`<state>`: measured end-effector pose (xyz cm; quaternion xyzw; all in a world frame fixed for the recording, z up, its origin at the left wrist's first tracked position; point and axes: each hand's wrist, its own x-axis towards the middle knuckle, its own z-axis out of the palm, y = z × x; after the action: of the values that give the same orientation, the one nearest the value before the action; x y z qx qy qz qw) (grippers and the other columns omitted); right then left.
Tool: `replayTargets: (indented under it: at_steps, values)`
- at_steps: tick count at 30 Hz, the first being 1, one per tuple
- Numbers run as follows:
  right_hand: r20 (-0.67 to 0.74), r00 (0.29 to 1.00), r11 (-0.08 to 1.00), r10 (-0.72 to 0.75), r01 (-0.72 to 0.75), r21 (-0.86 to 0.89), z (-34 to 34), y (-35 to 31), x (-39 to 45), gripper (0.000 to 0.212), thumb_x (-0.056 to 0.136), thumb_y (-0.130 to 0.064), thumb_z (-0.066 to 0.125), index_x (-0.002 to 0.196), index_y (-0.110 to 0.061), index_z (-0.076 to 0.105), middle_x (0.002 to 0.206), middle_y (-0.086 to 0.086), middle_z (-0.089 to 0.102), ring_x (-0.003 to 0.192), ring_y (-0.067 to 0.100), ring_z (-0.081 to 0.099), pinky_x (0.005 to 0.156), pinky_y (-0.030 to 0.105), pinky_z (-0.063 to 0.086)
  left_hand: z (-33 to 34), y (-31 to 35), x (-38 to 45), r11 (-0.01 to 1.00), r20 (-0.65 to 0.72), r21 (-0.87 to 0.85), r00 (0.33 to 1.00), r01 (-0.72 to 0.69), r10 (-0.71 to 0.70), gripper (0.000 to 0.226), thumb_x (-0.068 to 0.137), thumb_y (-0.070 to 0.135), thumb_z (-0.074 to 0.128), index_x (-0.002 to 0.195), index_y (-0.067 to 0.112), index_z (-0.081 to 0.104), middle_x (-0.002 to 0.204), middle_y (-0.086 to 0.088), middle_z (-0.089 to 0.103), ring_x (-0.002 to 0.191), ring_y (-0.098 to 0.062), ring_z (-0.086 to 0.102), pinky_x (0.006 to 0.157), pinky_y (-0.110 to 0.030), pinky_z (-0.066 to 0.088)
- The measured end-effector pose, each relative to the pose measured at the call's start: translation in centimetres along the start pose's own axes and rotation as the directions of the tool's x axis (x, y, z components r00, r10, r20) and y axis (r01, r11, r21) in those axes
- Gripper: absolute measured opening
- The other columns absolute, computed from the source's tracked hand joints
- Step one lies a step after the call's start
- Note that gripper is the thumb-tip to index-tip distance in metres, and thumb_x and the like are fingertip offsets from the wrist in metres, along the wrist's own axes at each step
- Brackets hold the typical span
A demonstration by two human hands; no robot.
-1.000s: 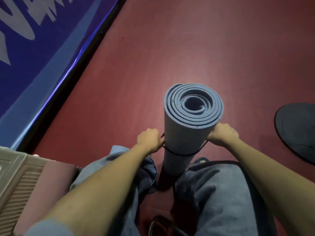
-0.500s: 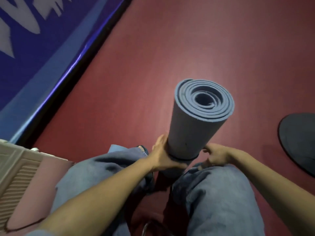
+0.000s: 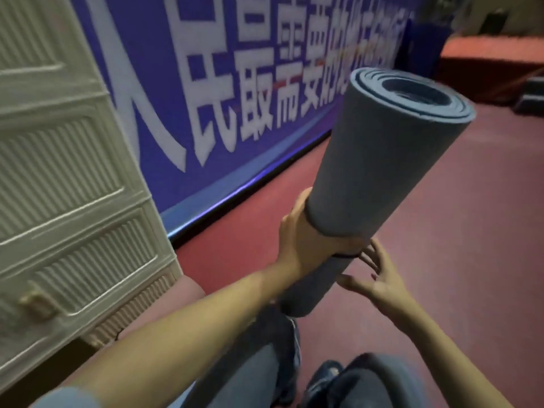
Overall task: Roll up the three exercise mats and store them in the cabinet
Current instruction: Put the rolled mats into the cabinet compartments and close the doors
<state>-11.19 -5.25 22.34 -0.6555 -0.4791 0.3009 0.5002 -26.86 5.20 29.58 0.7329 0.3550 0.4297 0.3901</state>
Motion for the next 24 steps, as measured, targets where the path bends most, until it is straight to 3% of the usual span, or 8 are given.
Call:
replayTargets:
  at_steps: [4, 10, 15, 16, 18, 20, 22, 24]
  values:
    - [-0.018, 0.982, 0.982, -0.188, 0.187, -0.033, 3.5, -5.1, 1.6, 0.137, 0.038, -0.041, 0.099, 0.150, -0.053, 0.020, 0.141, -0.019, 0.051, 0.131, 0.017, 0.052, 0.099, 0.055, 0.051, -4.8, 3.4, -0.2, 0.981, -0.174, -0.188, 0.985, -0.047, 0.013, 0.085, 0.045, 0.044, 0.103, 0.120, 0.031, 0.064, 0.113, 0.015, 0.073, 0.103, -0.004, 0.070, 0.083, -0.032, 0.059]
    - [-0.013, 0.878, 0.872, -0.478, 0.476, 0.117, 5.9, -15.0, 1.8, 0.119, 0.035, -0.028, 0.093, 0.142, -0.042, 0.041, 0.119, -0.031, 0.064, 0.104, -0.012, 0.063, 0.072, 0.009, 0.051, -13.0, 6.5, -0.1, 0.964, -0.239, -0.265, 0.970, -0.020, -0.045, 0.097, 0.048, 0.067, 0.094, 0.129, 0.025, 0.061, 0.119, 0.010, 0.074, 0.111, -0.011, 0.070, 0.094, -0.043, 0.058]
    - [-0.001, 0.840, 0.826, -0.543, 0.534, 0.181, 9.3, -19.4, 0.4, 0.099, 0.037, -0.018, 0.089, 0.124, -0.046, 0.050, 0.101, -0.036, 0.068, 0.089, -0.014, 0.066, 0.063, 0.004, 0.047, -23.4, 7.3, -1.5, 1.000, 0.113, 0.028, 0.994, -0.008, 0.005, 0.068, 0.082, 0.054, 0.074, 0.140, 0.025, 0.053, 0.137, 0.017, 0.062, 0.131, 0.000, 0.054, 0.112, -0.025, 0.041]
    - [-0.007, 0.844, 0.825, -0.536, 0.526, 0.206, 10.0, -20.0, 0.1, 0.096, 0.037, -0.018, 0.088, 0.120, -0.048, 0.050, 0.096, -0.036, 0.069, 0.085, -0.015, 0.065, 0.061, 0.004, 0.047, -25.9, 7.2, -1.6, 0.999, 0.076, 0.048, 0.997, -0.004, 0.000, 0.062, 0.082, 0.048, 0.074, 0.137, 0.025, 0.055, 0.139, 0.012, 0.061, 0.133, -0.002, 0.052, 0.111, -0.023, 0.040]
    - [-0.004, 0.857, 0.830, -0.515, 0.500, 0.246, 11.5, -21.5, -0.6, 0.093, 0.036, -0.020, 0.087, 0.116, -0.050, 0.051, 0.090, -0.034, 0.070, 0.080, -0.015, 0.066, 0.059, 0.005, 0.048, -31.3, 6.9, -1.4, 0.995, -0.281, 0.101, 0.960, 0.009, 0.020, 0.064, 0.075, 0.050, 0.078, 0.129, 0.024, 0.057, 0.136, 0.003, 0.060, 0.129, -0.011, 0.054, 0.107, -0.028, 0.043]
    - [0.018, 0.854, 0.836, -0.520, 0.505, 0.215, 13.0, -22.3, -1.1, 0.094, 0.036, -0.025, 0.091, 0.117, -0.054, 0.053, 0.096, -0.032, 0.070, 0.084, -0.013, 0.066, 0.061, 0.007, 0.051, -37.2, 6.9, -1.0, 0.942, -0.598, 0.304, 0.798, 0.142, 0.073, 0.072, 0.081, 0.053, 0.076, 0.139, 0.018, 0.051, 0.139, -0.002, 0.054, 0.128, -0.019, 0.053, 0.106, -0.038, 0.046]
    - [0.024, 0.855, 0.844, -0.518, 0.507, 0.176, 14.2, -22.7, -1.4, 0.095, 0.040, -0.022, 0.098, 0.115, -0.059, 0.054, 0.099, -0.031, 0.070, 0.086, -0.011, 0.067, 0.060, 0.014, 0.053, -42.8, 7.3, -0.6, 0.800, -0.729, 0.481, 0.670, 0.357, 0.139, 0.075, 0.088, 0.041, 0.073, 0.149, 0.017, 0.037, 0.153, -0.006, 0.037, 0.134, -0.029, 0.047, 0.108, -0.046, 0.045]
    - [0.023, 0.869, 0.861, -0.494, 0.485, 0.152, 15.2, -23.0, -1.5, 0.095, 0.044, -0.017, 0.102, 0.115, -0.062, 0.055, 0.098, -0.026, 0.072, 0.083, -0.006, 0.069, 0.065, 0.023, 0.055, -47.5, 7.8, -0.2, 0.737, -0.761, 0.485, 0.642, 0.471, 0.091, 0.094, 0.088, 0.029, 0.078, 0.159, 0.014, 0.018, 0.166, -0.008, 0.011, 0.145, -0.035, 0.035, 0.116, -0.045, 0.037]
